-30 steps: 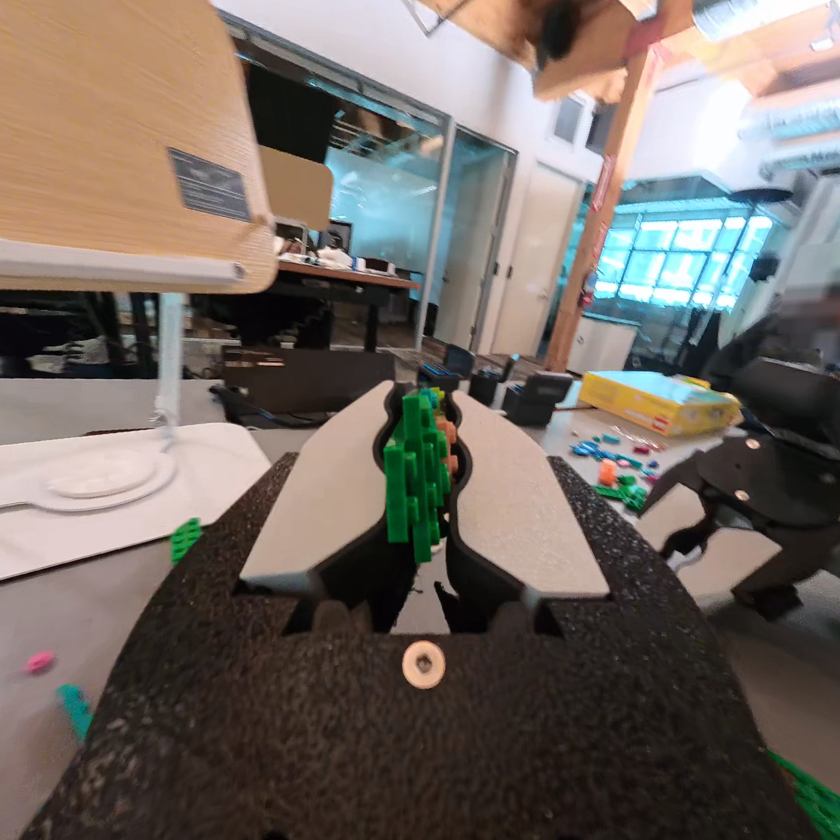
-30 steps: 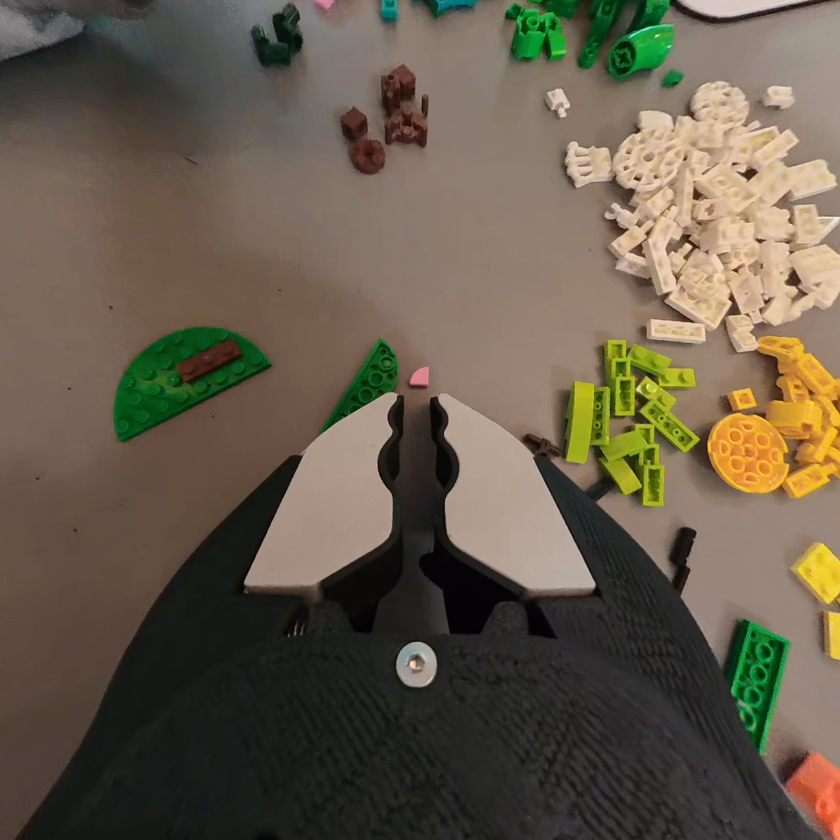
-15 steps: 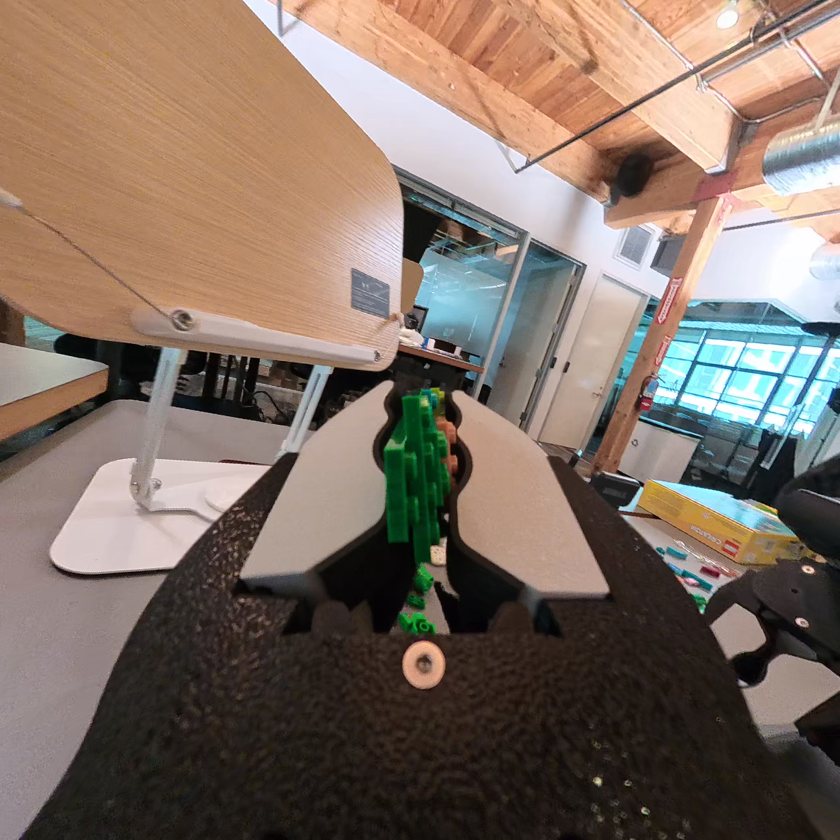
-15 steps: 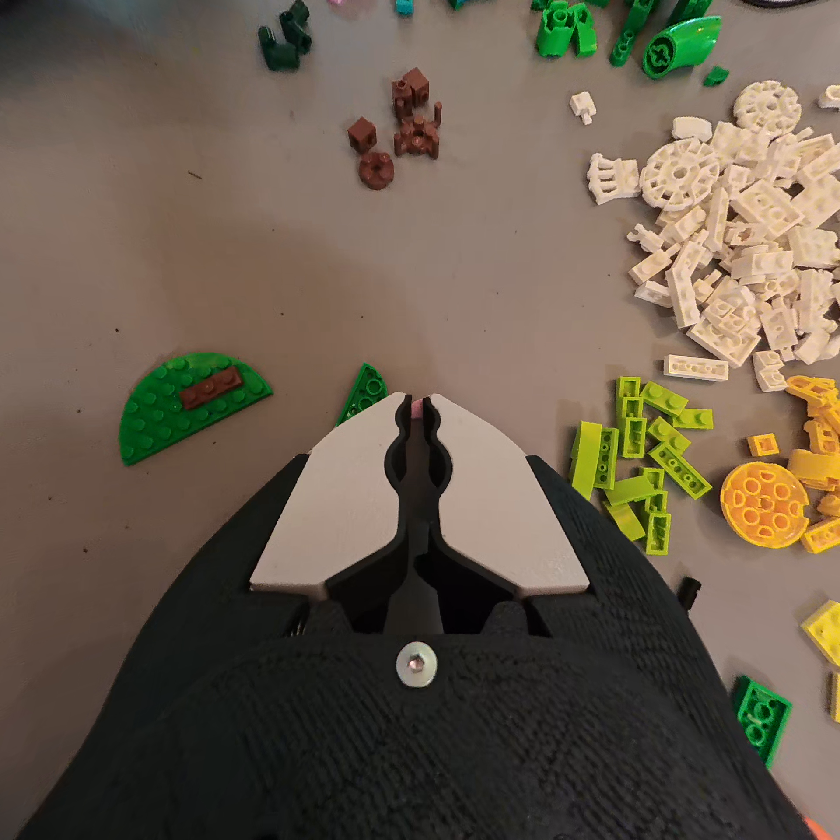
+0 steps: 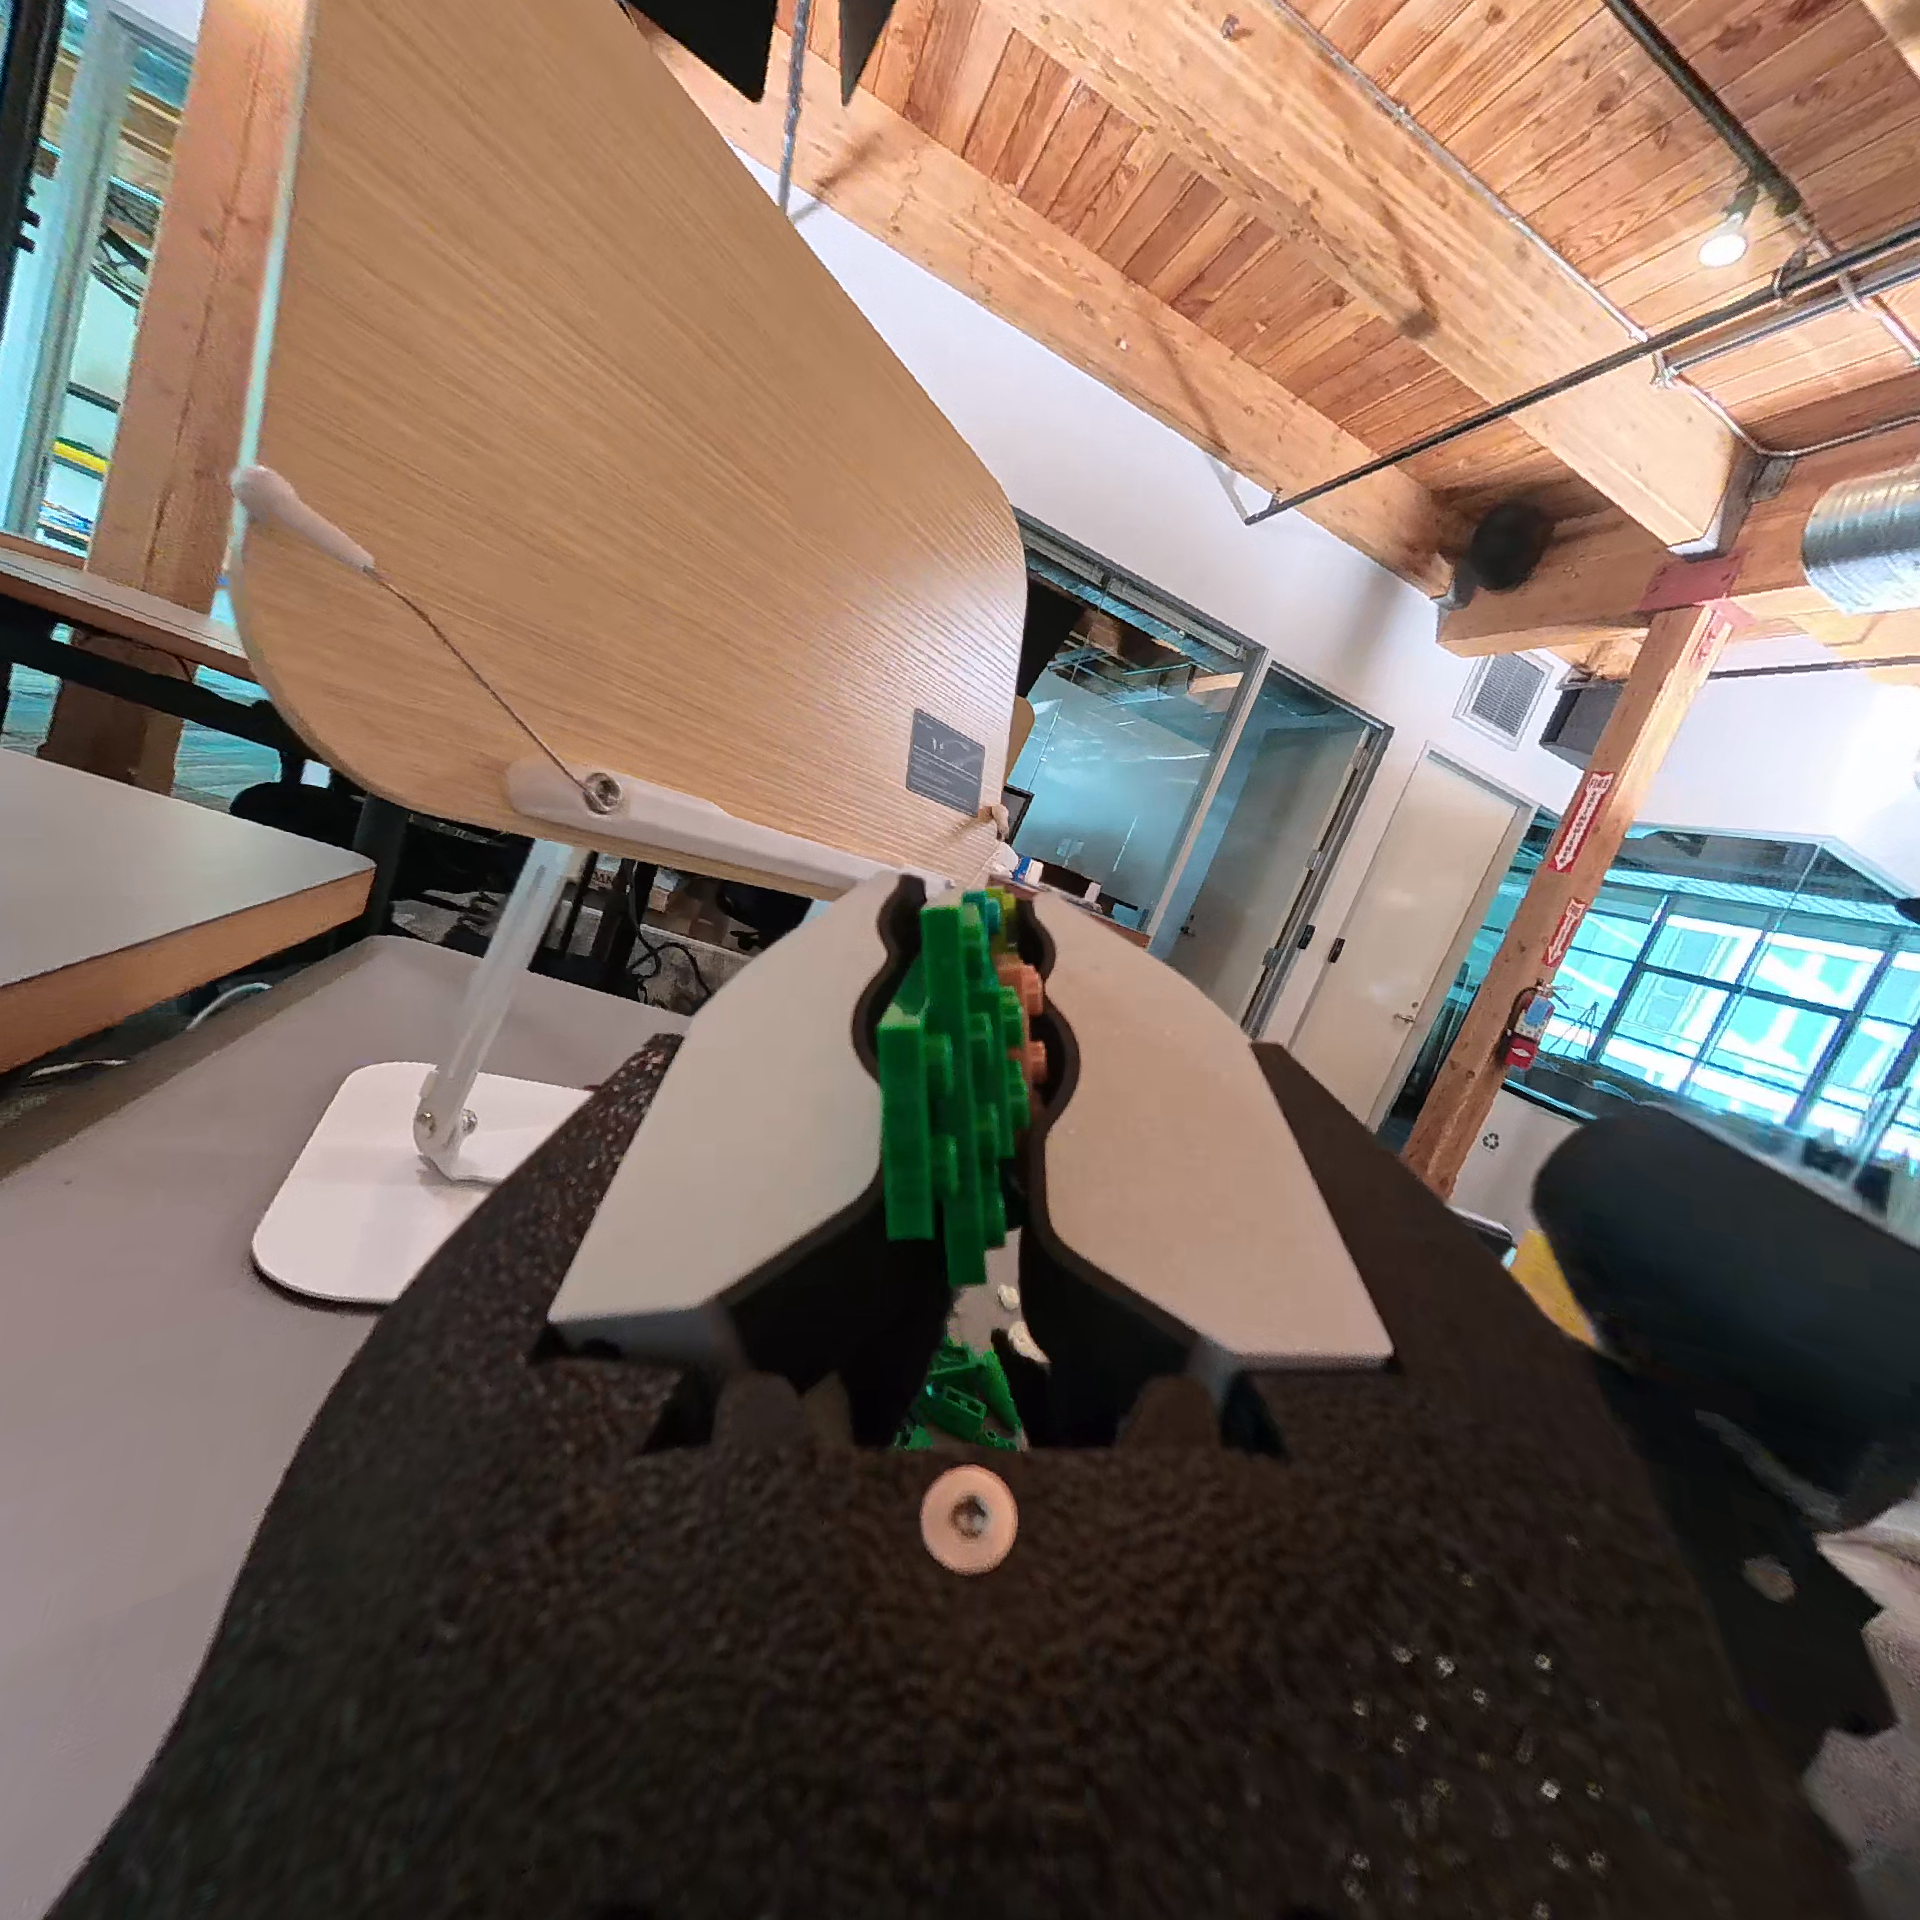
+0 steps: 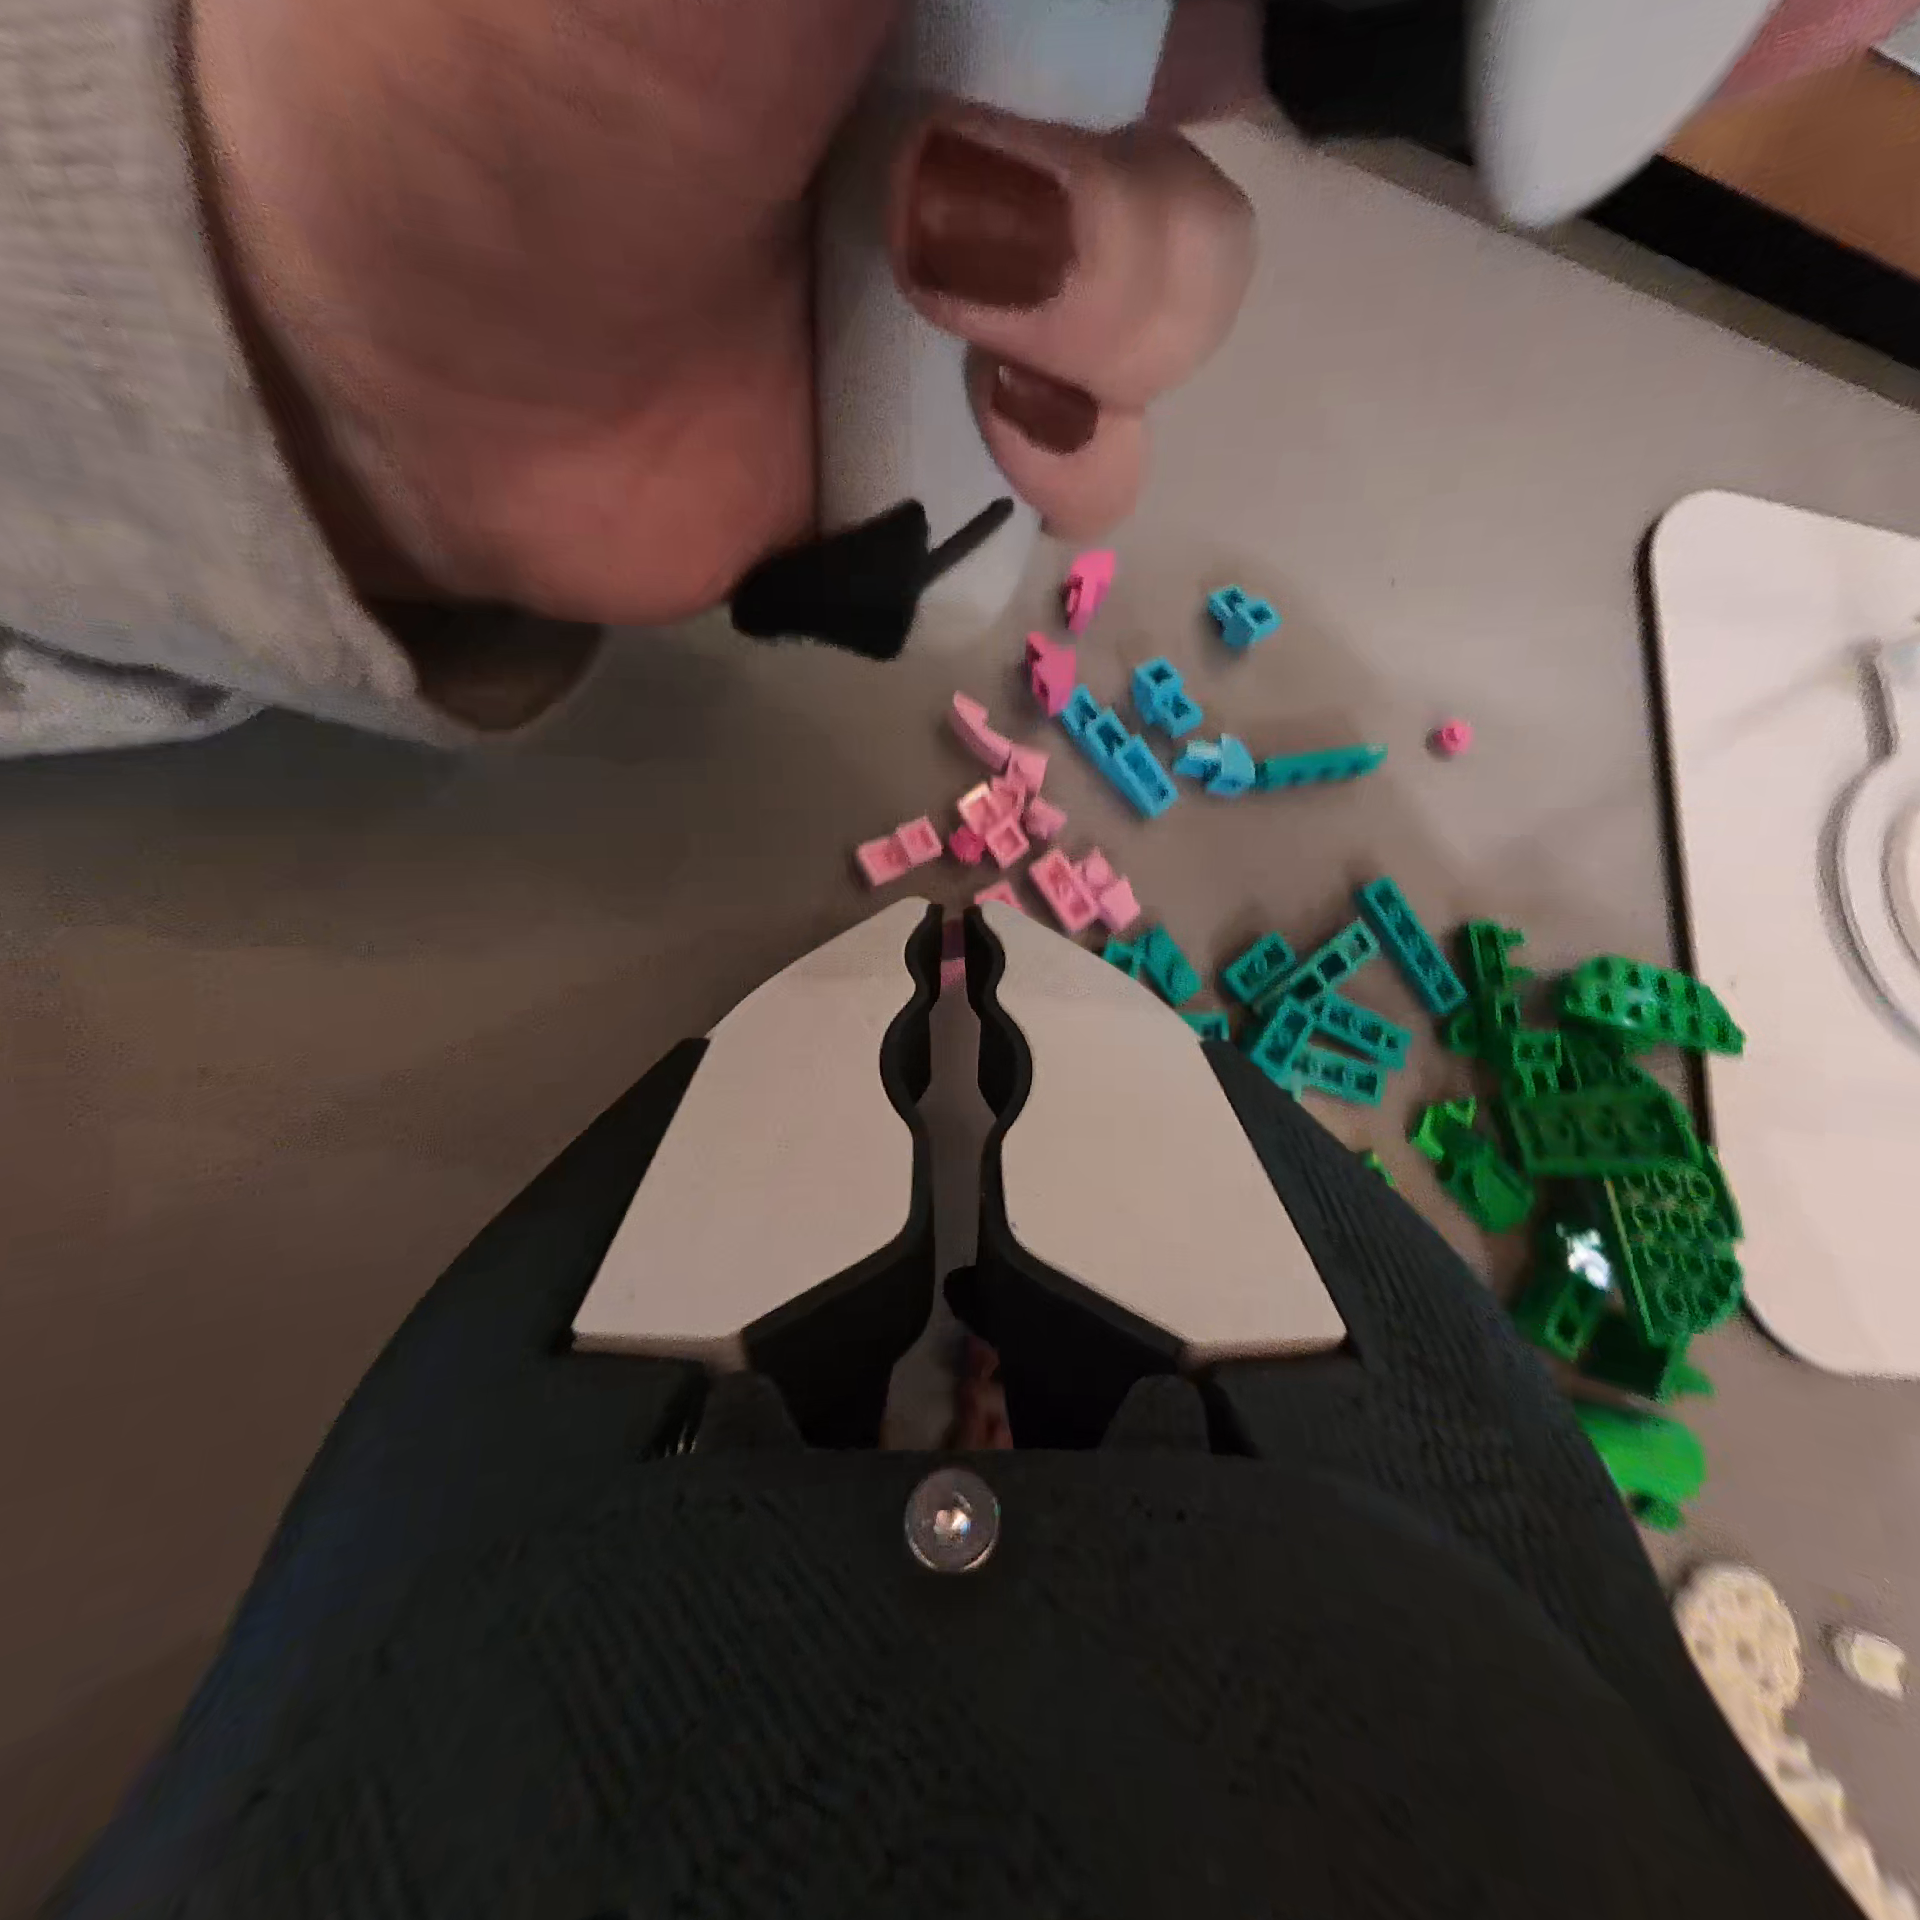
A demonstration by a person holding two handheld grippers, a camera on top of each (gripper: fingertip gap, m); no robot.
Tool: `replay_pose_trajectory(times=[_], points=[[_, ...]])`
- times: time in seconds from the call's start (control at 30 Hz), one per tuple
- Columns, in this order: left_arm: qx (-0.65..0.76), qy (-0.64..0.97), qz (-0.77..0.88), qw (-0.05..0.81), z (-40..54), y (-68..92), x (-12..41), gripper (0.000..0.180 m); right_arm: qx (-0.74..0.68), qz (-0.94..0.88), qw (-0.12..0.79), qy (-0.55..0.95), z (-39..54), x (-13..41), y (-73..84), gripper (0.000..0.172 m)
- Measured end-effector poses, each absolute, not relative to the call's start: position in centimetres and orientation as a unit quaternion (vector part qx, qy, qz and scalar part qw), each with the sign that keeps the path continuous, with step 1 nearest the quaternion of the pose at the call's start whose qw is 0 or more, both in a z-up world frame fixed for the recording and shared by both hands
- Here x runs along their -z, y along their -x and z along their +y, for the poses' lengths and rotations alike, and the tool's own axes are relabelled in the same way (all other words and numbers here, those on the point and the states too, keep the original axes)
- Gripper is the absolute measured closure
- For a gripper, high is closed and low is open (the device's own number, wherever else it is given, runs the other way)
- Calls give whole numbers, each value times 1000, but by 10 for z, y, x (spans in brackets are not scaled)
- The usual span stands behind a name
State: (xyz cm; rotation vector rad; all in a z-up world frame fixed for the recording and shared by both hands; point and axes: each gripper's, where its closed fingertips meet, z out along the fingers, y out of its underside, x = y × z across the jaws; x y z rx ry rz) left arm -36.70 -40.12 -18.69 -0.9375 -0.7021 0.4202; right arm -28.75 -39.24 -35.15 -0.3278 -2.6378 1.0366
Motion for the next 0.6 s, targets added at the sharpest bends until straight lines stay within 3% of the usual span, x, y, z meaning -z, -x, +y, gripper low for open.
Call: replay_pose_trajectory(times=[0.4, 0.6], points=[[-145, 436, -320, 829, -397, 364, 183, 164, -397, -893, 141, 156, -396, 342, 296, 151], [2, 509, -237, 828, -341, 330, 190, 163, -419, -851, 259, 181, -327, 309, 255, 149]])
